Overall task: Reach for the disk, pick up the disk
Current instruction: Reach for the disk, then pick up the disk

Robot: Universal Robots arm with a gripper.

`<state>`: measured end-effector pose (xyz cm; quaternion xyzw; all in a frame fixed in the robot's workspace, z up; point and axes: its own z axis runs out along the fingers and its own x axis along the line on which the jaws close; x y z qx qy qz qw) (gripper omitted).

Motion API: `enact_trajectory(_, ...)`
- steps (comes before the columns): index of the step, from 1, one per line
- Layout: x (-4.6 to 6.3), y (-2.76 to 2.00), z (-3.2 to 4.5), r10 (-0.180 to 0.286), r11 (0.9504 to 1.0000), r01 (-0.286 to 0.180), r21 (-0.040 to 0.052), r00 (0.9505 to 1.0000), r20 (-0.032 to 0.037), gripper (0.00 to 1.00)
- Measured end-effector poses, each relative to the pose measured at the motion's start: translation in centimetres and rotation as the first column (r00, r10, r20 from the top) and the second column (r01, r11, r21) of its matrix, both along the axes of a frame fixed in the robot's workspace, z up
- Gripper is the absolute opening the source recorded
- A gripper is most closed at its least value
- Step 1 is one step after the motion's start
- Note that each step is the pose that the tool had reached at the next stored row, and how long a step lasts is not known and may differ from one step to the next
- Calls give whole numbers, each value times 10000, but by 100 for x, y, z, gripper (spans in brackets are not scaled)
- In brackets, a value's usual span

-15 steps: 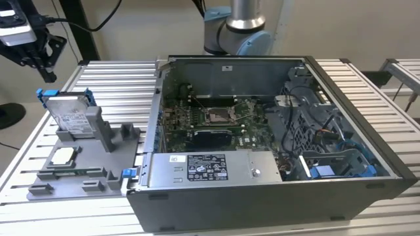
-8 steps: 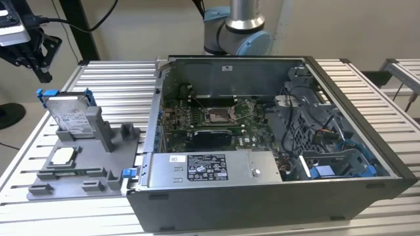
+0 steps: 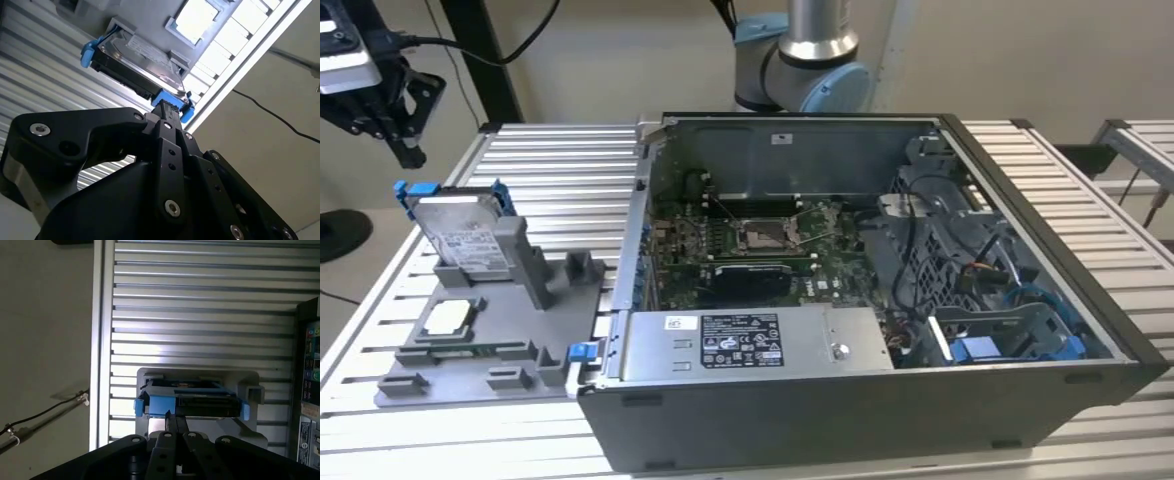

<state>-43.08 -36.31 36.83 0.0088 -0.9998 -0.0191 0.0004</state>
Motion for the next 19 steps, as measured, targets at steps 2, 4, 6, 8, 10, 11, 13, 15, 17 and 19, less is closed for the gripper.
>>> enact_trajectory(2, -7, 0, 0, 0, 10000, 0, 0, 10000, 0, 0)
enact_trajectory(4, -19, 1, 0, 32, 10000, -32, 0, 10000, 0, 0)
enact_trajectory(6, -28, 0, 0, 270, 9996, -270, -2, 9996, 1, 0)
enact_trajectory(8, -32, 0, 0, 584, 9983, -584, -4, 9983, 1, 0)
enact_trajectory(10, -36, 0, 0, 903, 9959, -903, -6, 9959, 1, 0)
enact_trajectory(11, -38, 0, 0, 1076, 9942, -1076, -8, 9942, 0, 0)
enact_trajectory(13, -42, 0, 0, 1412, 9900, -1412, -9, 9900, 0, 0)
enact_trajectory(15, -45, 0, 0, 1735, 9848, -1735, -12, 9848, -1, 0)
enact_trajectory(17, -49, 0, 0, 2047, 9788, -2047, -15, 9788, -2, 0)
enact_trajectory(19, -51, 0, 1, 2387, 9711, -2387, -22, 9711, -5, 0)
